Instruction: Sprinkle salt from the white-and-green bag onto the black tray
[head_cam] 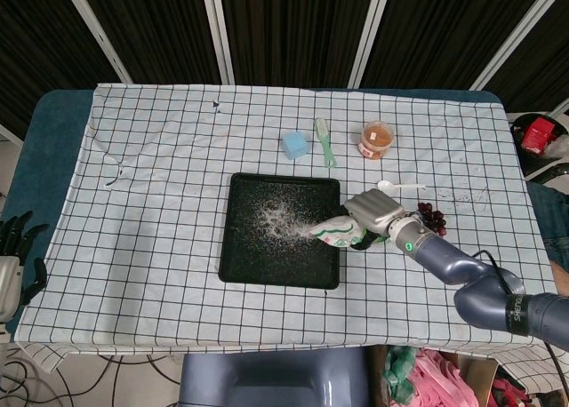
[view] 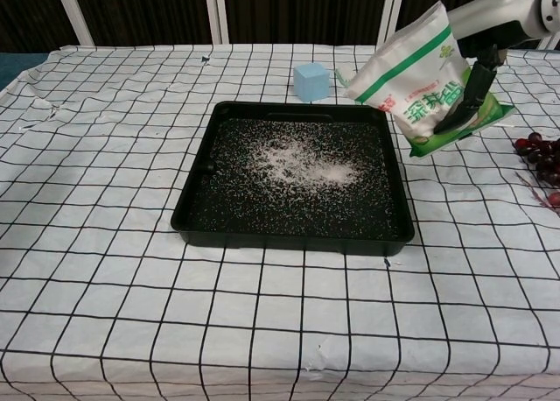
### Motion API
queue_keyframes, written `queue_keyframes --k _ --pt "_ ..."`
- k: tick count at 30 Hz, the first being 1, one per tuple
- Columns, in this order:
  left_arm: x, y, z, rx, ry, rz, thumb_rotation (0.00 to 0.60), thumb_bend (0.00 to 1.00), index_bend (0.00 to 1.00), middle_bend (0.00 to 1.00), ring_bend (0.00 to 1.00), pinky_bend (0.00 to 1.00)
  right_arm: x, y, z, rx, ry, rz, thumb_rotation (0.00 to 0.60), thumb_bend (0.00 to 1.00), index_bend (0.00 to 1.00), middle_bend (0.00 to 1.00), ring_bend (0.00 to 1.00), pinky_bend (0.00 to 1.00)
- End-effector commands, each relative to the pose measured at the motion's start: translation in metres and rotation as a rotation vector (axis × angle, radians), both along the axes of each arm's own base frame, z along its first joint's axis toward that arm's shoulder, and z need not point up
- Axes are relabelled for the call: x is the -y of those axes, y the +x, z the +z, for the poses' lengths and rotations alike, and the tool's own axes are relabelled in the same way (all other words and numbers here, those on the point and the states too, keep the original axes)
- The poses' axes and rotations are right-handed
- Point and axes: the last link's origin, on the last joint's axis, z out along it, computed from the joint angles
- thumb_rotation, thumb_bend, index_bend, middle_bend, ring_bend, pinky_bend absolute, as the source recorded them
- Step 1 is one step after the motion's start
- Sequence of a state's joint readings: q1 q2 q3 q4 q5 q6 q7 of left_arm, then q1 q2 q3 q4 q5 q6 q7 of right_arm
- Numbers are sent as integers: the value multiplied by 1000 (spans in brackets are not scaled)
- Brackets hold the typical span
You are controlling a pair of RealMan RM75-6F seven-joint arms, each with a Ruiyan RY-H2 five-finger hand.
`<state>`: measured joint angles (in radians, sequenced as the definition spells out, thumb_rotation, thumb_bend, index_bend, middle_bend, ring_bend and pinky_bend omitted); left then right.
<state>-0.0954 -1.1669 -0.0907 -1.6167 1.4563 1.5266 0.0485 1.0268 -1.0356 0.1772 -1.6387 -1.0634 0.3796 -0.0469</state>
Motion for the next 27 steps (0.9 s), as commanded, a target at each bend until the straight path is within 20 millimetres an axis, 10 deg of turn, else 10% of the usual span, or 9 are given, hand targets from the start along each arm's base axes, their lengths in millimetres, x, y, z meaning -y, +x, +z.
queue_keyframes --k 1,27 --pt "0 0 0 1 -1 1 600 664 202 39 0 0 4 3 -1 -63 2 4 600 390 548 457 548 550" --pt "0 0 0 8 -9 11 600 662 202 39 0 0 11 29 -5 -286 -105 23 600 400 549 464 557 550"
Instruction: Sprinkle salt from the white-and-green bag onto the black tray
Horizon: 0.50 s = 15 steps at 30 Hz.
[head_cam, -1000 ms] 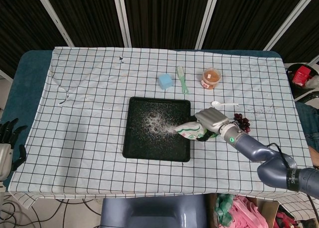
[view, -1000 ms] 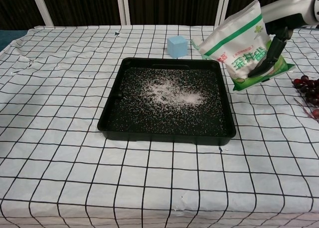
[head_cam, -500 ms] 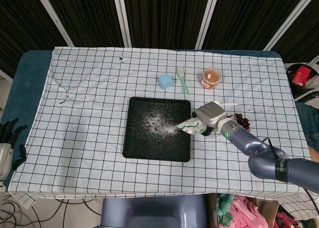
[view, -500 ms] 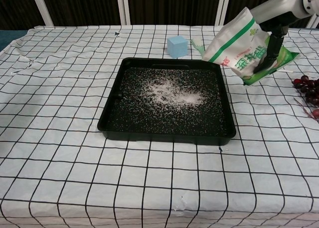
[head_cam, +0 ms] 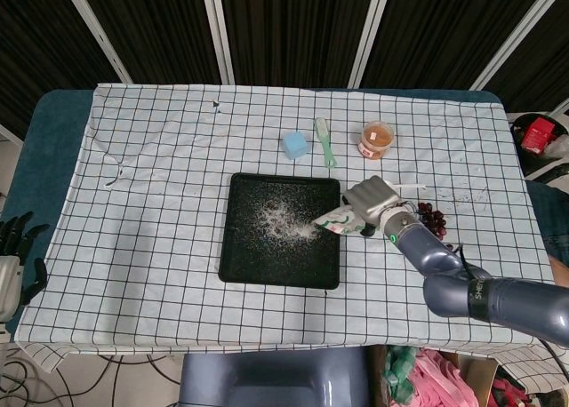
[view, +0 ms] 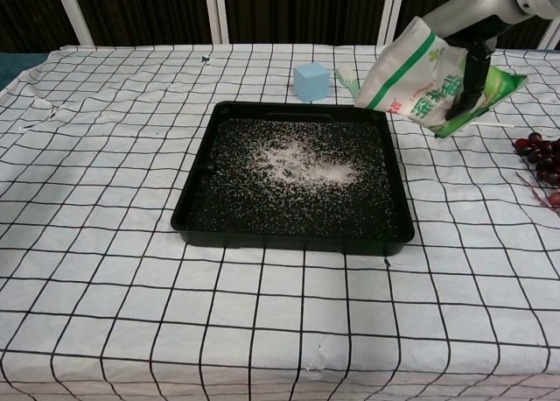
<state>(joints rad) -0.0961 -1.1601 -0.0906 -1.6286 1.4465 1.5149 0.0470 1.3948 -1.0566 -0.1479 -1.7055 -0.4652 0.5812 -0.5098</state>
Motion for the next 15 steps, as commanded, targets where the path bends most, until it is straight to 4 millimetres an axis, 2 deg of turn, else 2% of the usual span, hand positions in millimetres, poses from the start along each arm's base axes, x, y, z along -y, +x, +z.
queue_keyframes --k 1,15 --pt "0 0 0 -1 -1 -1 600 662 202 38 0 0 -2 6 -2 -17 3 -4 600 399 549 464 557 550" --pt "0 0 0 2 -2 -2 600 662 202 38 0 0 -8 19 -7 -105 -14 34 600 400 549 464 557 551"
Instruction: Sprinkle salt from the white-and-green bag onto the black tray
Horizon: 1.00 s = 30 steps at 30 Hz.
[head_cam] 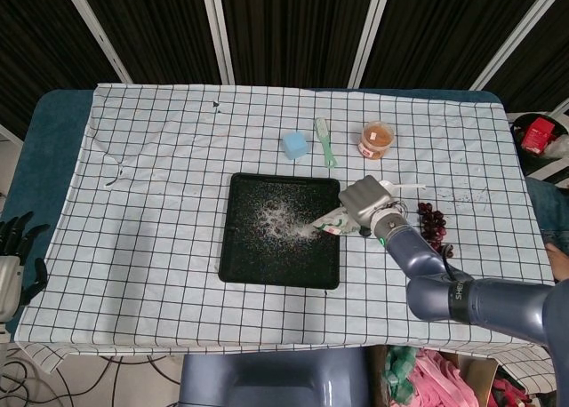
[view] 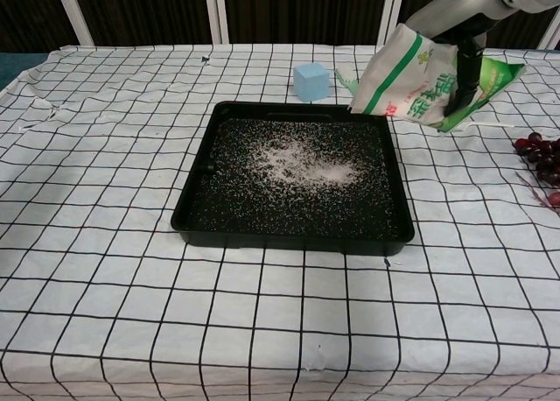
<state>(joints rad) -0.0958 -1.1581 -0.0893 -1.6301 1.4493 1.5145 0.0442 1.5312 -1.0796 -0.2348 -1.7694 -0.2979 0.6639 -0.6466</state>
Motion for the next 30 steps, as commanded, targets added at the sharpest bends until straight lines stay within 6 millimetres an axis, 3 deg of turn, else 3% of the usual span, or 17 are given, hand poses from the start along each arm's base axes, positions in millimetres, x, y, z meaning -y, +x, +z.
queue_keyframes --k 1,30 --pt "0 0 0 0 1 -1 600 663 202 38 0 0 -2 2 -2 0 2 -1 600 401 549 464 557 551" --pt "0 0 0 1 0 2 600 662 202 38 0 0 -14 11 -11 -77 5 74 600 405 554 465 557 556"
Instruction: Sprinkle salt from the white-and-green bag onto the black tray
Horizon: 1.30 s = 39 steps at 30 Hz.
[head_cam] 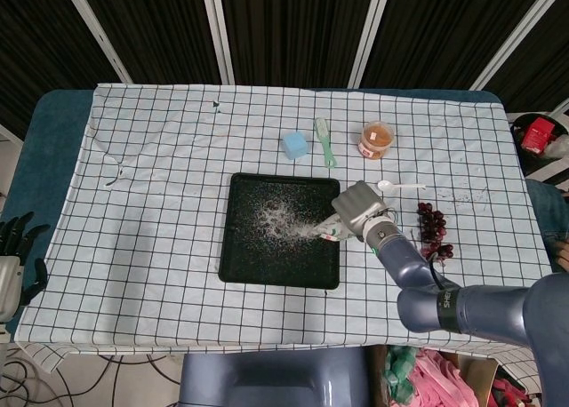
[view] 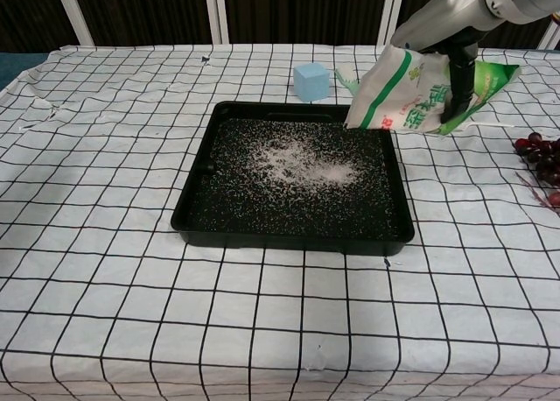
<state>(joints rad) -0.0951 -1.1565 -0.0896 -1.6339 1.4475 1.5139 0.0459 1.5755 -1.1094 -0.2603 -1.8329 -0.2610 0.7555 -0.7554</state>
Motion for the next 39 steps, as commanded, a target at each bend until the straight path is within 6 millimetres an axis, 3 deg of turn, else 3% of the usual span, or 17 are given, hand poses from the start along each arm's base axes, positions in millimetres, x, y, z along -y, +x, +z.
queue_keyframes --k 1,23,31,39 --pt "0 0 0 0 0 0 600 662 202 38 0 0 -2 1 -1 1 7 1 600 404 554 465 557 556" --pt "0 0 1 8 -2 3 600 662 202 38 0 0 1 16 -15 -4 -1 29 600 406 557 466 557 559" --pt "0 0 1 8 -3 0 600 662 202 38 0 0 12 22 -13 176 -50 -32 600 406 559 465 557 562" --pt "0 0 0 7 -4 0 600 662 202 38 0 0 21 13 -2 291 -93 -79 600 405 558 459 552 562"
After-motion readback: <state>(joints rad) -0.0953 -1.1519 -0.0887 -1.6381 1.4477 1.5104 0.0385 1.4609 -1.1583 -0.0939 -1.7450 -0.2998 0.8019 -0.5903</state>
